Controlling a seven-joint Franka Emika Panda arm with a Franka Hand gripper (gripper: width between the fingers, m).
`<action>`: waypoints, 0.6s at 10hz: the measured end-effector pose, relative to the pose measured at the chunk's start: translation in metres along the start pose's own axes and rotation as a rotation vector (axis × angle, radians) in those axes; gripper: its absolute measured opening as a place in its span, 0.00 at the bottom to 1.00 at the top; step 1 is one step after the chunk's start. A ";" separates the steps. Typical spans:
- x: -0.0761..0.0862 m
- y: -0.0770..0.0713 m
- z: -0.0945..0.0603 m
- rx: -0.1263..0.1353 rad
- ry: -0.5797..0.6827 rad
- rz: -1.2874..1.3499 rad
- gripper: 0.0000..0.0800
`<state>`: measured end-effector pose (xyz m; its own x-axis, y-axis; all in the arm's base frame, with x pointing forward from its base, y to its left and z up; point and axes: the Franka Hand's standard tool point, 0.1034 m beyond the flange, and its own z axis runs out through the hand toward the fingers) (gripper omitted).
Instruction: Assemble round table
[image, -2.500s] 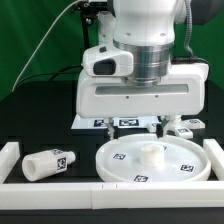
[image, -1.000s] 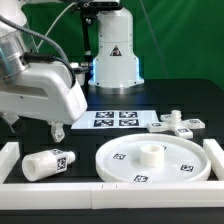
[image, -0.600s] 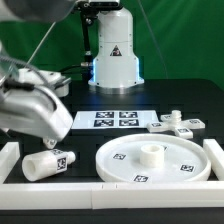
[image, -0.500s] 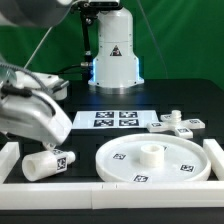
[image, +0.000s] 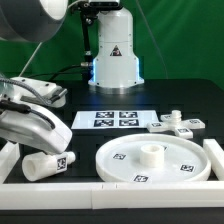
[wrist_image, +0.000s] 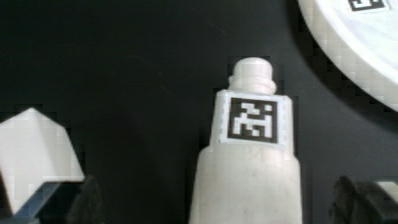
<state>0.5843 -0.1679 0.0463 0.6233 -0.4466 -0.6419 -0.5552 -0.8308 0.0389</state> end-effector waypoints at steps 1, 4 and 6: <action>0.003 0.000 0.003 0.004 -0.005 0.029 0.81; 0.002 -0.012 0.001 -0.006 0.017 0.039 0.81; 0.003 -0.010 0.001 -0.006 0.016 0.041 0.81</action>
Offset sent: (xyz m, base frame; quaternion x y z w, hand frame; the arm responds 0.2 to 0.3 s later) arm 0.0042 0.0201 0.0081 -0.0528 0.0236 0.0269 0.9980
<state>0.5910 -0.1599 0.0433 0.6086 -0.4856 -0.6275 -0.5776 -0.8134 0.0693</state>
